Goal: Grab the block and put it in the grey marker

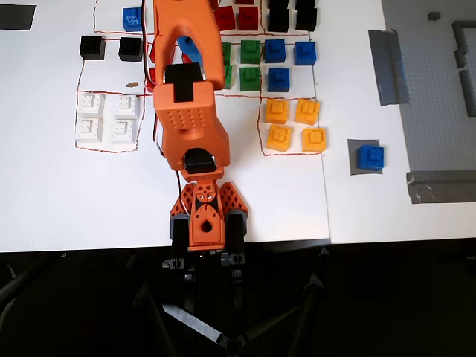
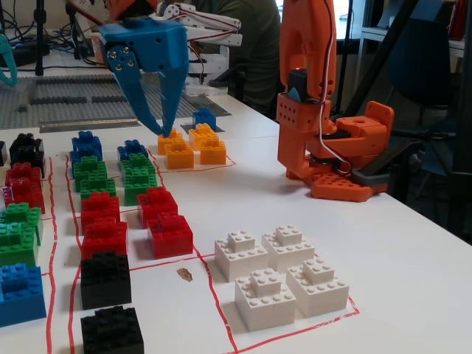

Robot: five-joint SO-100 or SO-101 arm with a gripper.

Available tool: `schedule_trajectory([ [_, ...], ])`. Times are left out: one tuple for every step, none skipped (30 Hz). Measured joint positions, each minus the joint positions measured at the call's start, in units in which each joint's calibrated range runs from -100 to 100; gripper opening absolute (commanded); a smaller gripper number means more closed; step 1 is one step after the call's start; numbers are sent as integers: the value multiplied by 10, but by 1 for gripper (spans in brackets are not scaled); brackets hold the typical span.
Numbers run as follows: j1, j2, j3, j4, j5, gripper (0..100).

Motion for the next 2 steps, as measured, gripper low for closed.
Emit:
schedule_trajectory([
  [0, 0, 0, 0, 0, 0],
  [0, 0, 0, 0, 0, 0],
])
